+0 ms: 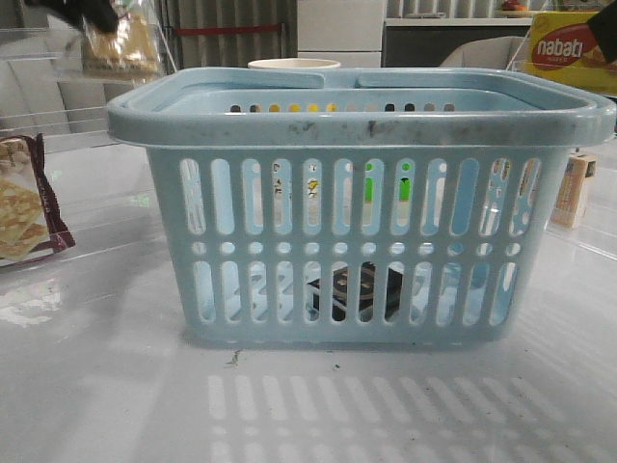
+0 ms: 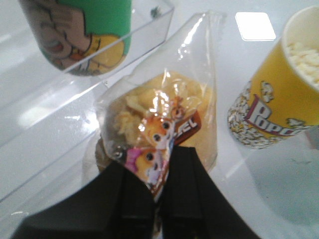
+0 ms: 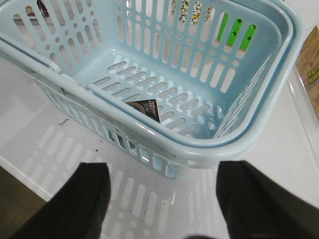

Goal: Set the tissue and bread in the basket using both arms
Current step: 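Lower the bagged bread into the basket with the left gripper and release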

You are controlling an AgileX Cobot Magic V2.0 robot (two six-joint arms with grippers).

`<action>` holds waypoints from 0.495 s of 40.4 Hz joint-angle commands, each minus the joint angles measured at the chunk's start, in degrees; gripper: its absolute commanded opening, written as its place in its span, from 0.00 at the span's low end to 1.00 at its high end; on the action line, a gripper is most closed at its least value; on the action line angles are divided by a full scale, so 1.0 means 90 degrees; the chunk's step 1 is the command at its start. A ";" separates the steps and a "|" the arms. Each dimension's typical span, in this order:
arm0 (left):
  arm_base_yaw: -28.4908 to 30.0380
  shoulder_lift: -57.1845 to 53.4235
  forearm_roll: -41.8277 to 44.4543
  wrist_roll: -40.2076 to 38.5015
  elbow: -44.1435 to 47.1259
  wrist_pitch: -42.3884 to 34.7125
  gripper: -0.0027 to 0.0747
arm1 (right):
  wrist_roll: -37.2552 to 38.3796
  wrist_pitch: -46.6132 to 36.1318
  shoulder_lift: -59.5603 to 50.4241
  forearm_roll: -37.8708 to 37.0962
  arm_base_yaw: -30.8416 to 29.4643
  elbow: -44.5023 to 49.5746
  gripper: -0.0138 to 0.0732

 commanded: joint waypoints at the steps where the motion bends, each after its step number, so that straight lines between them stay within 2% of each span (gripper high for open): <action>1: -0.0306 -0.0969 -0.0200 0.0399 -0.0258 0.0064 0.15 | -0.0039 -0.0437 -0.0040 -0.0069 -0.0005 -0.0173 0.79; 3: -0.0584 -0.1358 -0.0361 0.0566 -0.0126 0.0251 0.15 | -0.0039 -0.0437 -0.0040 -0.0069 -0.0005 -0.0173 0.79; 8: -0.1635 -0.2088 -0.0700 0.1305 0.0667 0.0075 0.15 | -0.0039 -0.0437 -0.0040 -0.0069 -0.0005 -0.0173 0.79; 12: -0.2385 -0.2205 -0.0700 0.1374 0.1236 -0.0127 0.15 | -0.0039 -0.0437 -0.0040 -0.0069 -0.0005 -0.0173 0.79; 20: -0.3079 -0.2177 -0.0700 0.1374 0.2296 -0.1024 0.16 | -0.0039 -0.0437 -0.0040 -0.0069 -0.0005 -0.0173 0.79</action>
